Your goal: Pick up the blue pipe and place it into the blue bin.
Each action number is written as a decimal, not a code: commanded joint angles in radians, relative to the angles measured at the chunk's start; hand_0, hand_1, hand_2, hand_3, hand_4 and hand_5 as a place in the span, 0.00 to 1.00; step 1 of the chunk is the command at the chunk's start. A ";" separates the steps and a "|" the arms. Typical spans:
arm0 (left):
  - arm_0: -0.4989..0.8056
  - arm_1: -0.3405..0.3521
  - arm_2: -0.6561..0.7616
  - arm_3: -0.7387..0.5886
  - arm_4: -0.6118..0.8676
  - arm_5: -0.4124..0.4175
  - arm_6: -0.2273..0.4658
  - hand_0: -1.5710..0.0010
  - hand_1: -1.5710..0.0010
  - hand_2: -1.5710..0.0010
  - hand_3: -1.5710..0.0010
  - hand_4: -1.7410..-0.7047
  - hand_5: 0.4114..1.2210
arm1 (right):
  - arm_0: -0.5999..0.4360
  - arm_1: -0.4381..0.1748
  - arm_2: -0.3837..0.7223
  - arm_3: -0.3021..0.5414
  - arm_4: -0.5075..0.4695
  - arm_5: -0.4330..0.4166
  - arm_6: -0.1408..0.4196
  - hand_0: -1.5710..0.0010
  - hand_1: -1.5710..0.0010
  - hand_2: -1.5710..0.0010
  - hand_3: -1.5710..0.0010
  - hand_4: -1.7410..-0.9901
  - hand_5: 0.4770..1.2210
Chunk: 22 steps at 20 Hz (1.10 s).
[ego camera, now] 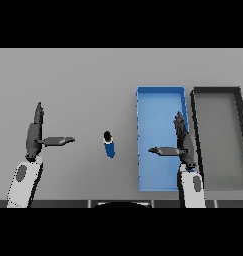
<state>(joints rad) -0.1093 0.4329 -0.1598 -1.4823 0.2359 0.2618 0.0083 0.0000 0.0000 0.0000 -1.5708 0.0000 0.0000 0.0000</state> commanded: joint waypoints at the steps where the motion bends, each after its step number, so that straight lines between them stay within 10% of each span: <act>1: -0.001 -0.001 0.000 0.000 0.000 0.001 -0.004 1.00 1.00 1.00 1.00 0.64 0.22 | -0.001 -0.001 -0.001 0.000 -0.001 -0.001 0.001 1.00 1.00 1.00 1.00 0.69 0.19; 6: -0.009 -0.008 -0.008 0.002 -0.009 0.007 -0.002 1.00 1.00 1.00 1.00 0.64 0.22 | 0.000 -0.010 -0.009 0.000 -0.012 0.007 0.006 1.00 1.00 1.00 1.00 0.69 0.19; 10: -0.006 0.180 -0.063 -0.001 0.025 -0.312 -0.080 1.00 1.00 1.00 1.00 0.64 0.22 | 0.056 -0.106 0.079 -0.080 0.109 0.065 -0.073 1.00 1.00 1.00 1.00 0.69 0.19; 22: 0.051 0.214 -0.188 -0.132 0.043 -0.506 -0.097 1.00 1.00 1.00 1.00 0.60 0.13 | 0.073 -0.129 0.108 -0.101 0.167 0.060 -0.061 1.00 1.00 1.00 1.00 0.71 0.18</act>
<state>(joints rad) -0.0583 0.6460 -0.3483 -1.6145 0.2783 -0.2454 -0.0892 0.0732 -0.1292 0.1076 -1.6720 0.1668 0.0602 -0.0630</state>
